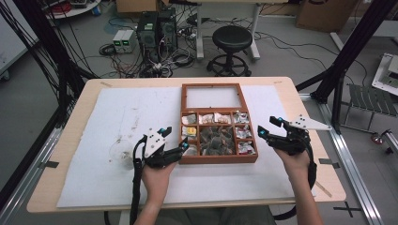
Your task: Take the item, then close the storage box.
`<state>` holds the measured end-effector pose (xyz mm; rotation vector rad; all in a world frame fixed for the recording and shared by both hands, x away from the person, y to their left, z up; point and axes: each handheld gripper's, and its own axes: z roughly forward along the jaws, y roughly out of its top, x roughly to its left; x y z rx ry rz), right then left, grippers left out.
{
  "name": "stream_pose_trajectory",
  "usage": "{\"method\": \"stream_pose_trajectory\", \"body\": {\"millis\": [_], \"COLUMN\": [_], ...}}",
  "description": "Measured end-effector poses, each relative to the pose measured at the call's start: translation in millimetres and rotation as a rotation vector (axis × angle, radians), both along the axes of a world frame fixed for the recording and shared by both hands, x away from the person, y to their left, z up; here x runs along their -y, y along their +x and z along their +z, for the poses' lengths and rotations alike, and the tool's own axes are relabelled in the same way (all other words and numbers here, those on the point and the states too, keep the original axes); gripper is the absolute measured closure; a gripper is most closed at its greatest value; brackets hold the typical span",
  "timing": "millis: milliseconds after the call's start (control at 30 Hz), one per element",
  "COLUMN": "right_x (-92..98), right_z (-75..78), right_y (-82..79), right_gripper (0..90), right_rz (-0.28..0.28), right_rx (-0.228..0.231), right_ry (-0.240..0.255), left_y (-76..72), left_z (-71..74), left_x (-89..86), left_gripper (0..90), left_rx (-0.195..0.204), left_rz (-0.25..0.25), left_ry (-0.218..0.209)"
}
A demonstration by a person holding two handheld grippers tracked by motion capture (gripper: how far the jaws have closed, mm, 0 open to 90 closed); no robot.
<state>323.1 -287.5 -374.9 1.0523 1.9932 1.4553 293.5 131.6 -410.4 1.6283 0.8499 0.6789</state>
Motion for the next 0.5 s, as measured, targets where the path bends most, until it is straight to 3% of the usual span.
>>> {"method": "stream_pose_trajectory", "body": {"millis": [267, 500], "right_x": [-1.4, -7.1], "right_z": [-0.7, 0.7], "right_y": [2.4, 9.9], "right_gripper": [32.4, 31.5], "right_rz": [-0.006, -0.017], "right_rx": [-0.007, -0.003], "right_ry": [-0.002, -0.022], "left_y": [1.5, 8.9], "left_z": [5.2, 2.5], "left_x": [-1.8, -3.1], "left_gripper": [30.4, 28.0], "left_rx": [0.011, -0.013], "left_rz": [-0.007, -0.014], "left_ry": [-0.014, -0.020]}}
